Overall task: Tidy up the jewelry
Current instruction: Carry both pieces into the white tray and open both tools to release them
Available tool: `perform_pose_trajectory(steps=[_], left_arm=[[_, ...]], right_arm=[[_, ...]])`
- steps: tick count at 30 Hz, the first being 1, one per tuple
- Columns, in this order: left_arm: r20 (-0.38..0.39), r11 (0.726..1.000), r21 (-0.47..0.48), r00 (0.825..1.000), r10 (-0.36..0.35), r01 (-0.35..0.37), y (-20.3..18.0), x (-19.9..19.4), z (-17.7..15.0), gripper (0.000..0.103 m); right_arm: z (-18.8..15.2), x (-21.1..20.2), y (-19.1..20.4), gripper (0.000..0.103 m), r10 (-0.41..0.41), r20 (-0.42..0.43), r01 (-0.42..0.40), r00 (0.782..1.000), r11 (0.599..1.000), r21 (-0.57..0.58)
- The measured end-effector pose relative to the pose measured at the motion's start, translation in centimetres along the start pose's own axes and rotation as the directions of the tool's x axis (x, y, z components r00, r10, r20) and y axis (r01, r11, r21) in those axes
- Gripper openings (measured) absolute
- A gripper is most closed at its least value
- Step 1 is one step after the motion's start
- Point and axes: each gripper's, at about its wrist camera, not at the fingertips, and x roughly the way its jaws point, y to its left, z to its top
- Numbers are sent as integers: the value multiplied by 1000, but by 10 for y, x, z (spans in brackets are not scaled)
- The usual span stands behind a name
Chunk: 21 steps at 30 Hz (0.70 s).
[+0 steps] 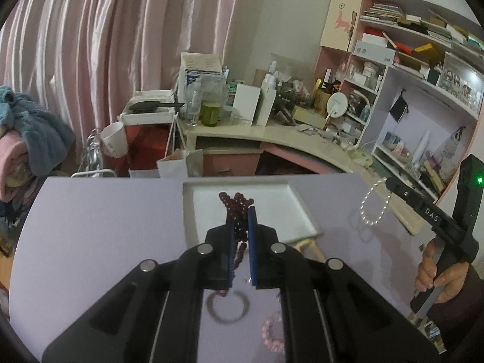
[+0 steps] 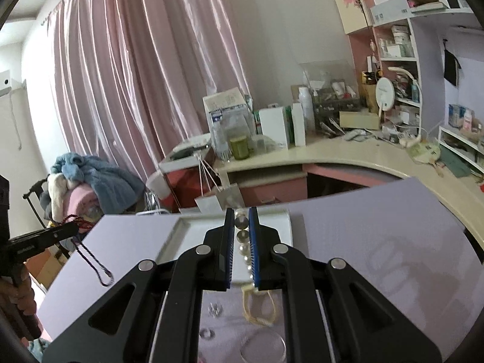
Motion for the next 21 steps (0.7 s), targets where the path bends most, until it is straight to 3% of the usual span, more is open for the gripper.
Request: perform_pose_trajectory(steps=[10, 21], left_arm=[[-36, 998, -21, 998, -55, 54, 3, 65, 51, 8], [-116, 998, -13, 992, -55, 54, 13, 149, 61, 8]], right_arm=[[37, 62, 13, 10, 31, -40, -31, 999, 1000, -5], [12, 160, 9, 10, 17, -225, -14, 974, 1000, 14]])
